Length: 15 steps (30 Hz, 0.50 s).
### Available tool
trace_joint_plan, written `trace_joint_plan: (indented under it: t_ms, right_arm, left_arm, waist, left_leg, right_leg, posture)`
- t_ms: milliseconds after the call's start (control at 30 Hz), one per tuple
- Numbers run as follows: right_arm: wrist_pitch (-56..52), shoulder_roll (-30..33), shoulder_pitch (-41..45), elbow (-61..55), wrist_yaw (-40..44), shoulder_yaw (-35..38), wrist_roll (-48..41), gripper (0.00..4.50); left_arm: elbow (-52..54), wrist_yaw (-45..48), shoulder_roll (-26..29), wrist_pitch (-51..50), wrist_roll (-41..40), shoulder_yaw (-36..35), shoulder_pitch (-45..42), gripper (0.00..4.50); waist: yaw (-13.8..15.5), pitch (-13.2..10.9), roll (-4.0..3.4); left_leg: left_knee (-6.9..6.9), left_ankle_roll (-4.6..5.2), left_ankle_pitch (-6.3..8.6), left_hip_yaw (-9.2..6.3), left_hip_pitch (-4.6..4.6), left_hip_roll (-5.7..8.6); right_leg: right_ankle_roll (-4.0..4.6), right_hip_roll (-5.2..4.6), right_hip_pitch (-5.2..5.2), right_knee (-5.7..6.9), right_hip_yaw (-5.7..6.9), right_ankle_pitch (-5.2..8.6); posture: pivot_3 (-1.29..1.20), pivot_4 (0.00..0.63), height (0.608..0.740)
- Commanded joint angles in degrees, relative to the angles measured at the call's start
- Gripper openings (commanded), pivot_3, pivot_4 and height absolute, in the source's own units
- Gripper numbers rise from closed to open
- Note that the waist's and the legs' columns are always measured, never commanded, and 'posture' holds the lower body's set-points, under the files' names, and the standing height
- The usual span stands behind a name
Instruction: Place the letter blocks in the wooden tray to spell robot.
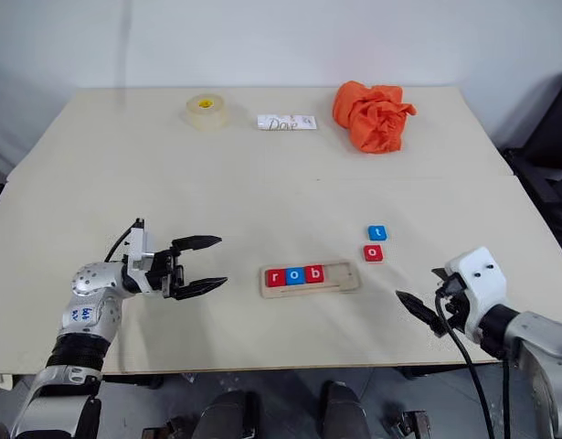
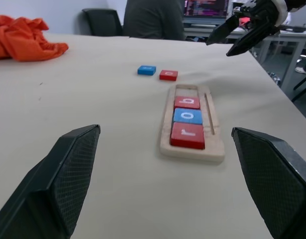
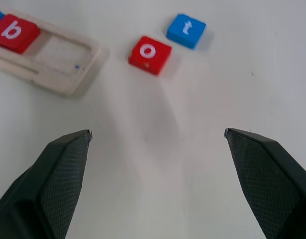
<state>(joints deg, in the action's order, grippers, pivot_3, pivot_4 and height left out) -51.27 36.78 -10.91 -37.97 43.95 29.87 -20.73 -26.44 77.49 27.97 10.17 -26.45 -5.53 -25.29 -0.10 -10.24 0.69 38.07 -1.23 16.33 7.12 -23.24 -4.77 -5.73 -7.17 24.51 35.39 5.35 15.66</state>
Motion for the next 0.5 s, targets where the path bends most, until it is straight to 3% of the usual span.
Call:
trace_joint_plan:
  t_ms: [33, 433, 500]
  right_arm:
    - [0.37, -0.4, -0.41, -2.36, -2.0, 2.34, -2.13, 4.48]
    - [0.15, 1.97, -0.45, -1.92, -4.33, 1.52, -5.11, 4.48]
    - [-2.14, 0.17, 2.14, -2.98, -7.93, -0.51, -5.64, 4.48]
  left_arm:
    - [0.3, 0.56, -0.23, 0.74, 0.17, -0.1, -0.32, 4.5]
    - [5.4, -0.37, -0.73, -0.48, -0.4, -0.06, 3.19, 4.5]
    - [6.63, -0.97, -0.97, -0.6, -0.57, -0.17, 4.24, 4.5]
  waist:
    - [-0.22, 0.0, 0.0]
    - [0.04, 0.0, 0.01]
    - [-0.01, 0.0, 0.01]
  left_leg:
    - [0.0, 0.0, 0.0, 0.01, 0.02, -0.01]
    - [0.0, 0.02, -0.01, -0.04, 0.0, 0.01]
    - [0.0, 0.02, -0.01, -0.04, 0.01, 0.01]
  right_leg:
    - [0.0, 0.01, 0.0, 0.01, -0.01, 0.0]
    - [0.01, 0.01, -0.01, 0.02, -0.02, 0.01]
    - [0.01, 0.01, -0.01, 0.02, -0.02, 0.01]
  posture:
    - [0.0, 0.15, 0.74]
    - [0.0, 0.15, 0.74]
    - [0.0, 0.15, 0.74]
